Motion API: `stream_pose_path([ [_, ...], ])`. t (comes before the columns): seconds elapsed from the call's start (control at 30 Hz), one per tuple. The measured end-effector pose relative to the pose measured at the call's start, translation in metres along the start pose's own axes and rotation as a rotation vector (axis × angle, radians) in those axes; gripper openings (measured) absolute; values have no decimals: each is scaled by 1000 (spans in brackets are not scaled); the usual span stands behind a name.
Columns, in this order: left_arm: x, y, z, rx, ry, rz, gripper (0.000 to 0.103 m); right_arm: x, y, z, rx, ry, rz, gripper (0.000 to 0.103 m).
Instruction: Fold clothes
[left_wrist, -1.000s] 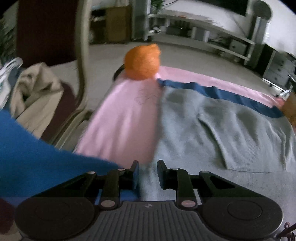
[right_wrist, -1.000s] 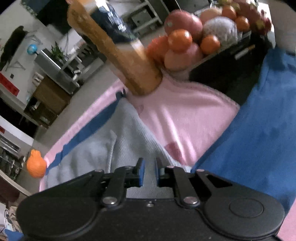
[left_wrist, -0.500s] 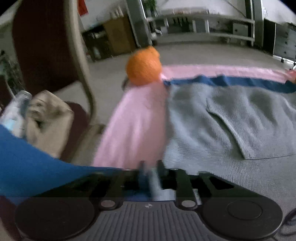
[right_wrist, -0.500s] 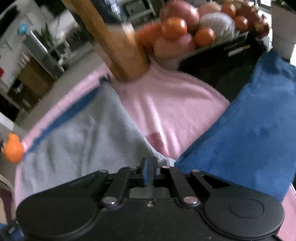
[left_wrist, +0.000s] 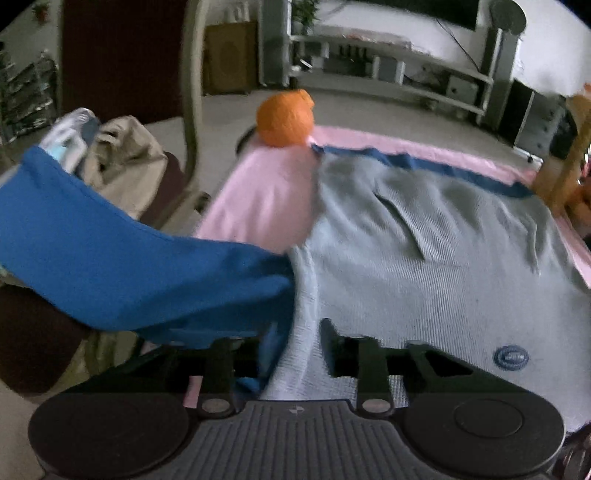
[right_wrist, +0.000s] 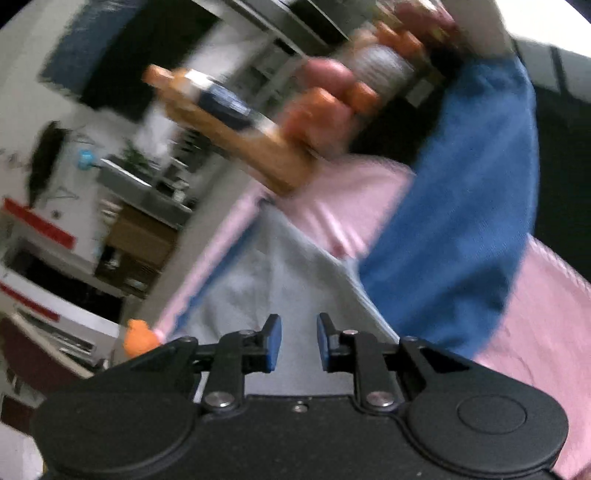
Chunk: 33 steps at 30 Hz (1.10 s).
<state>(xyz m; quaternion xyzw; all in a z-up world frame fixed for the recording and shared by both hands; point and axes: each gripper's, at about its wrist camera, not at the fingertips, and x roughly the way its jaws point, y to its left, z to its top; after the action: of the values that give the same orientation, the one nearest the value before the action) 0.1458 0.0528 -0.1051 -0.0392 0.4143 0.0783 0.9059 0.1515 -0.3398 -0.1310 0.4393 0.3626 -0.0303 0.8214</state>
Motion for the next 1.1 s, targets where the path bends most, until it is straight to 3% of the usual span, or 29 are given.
stream_pose_path([
  [0.13, 23, -2, 1, -37, 30, -26, 18, 38, -7, -1, 44, 121, -49, 22],
  [0.2, 35, 1, 1, -42, 34, 26, 15, 52, -4, 0, 15, 138, -88, 22],
  [0.3, 43, 12, -1, -73, 55, 85, 26, 64, -3, 0, -40, 132, -175, 20],
  [0.33, 45, 16, -2, -83, 62, 104, 29, 65, -5, -1, -59, 125, -204, 1],
  [0.43, 48, 27, -3, -106, 81, 153, 33, 64, -7, -5, -122, 107, -260, 0],
  [0.47, 44, 29, -4, -107, 83, 157, 31, 60, -5, -8, -143, 102, -262, 0],
  [0.5, 36, 29, -7, -100, 76, 138, 13, 53, -1, -11, -161, 92, -266, 0],
  [0.53, 27, 29, -11, -93, 68, 119, 14, 45, 3, -15, -179, 81, -269, 1],
  [0.57, 19, 28, -14, -86, 60, 100, 17, 37, 7, -18, -195, 70, -268, 9],
  [0.73, -23, 26, -32, -52, 23, -1, 22, -23, 14, -42, -213, 22, -65, 24],
  [0.83, -33, 11, -47, -23, 42, -110, 23, -50, 12, -60, -195, 26, 58, 25],
  [0.9, -29, -5, -51, 27, 52, -103, 25, -47, 11, -68, -182, 70, 87, 26],
  [1.0, -13, -17, -54, 74, 84, -12, 25, -28, 17, -76, -211, 131, 1, 26],
  [1.1, 3, -16, -56, 75, 135, 2, 25, -8, 21, -81, -256, 176, -147, 26],
])
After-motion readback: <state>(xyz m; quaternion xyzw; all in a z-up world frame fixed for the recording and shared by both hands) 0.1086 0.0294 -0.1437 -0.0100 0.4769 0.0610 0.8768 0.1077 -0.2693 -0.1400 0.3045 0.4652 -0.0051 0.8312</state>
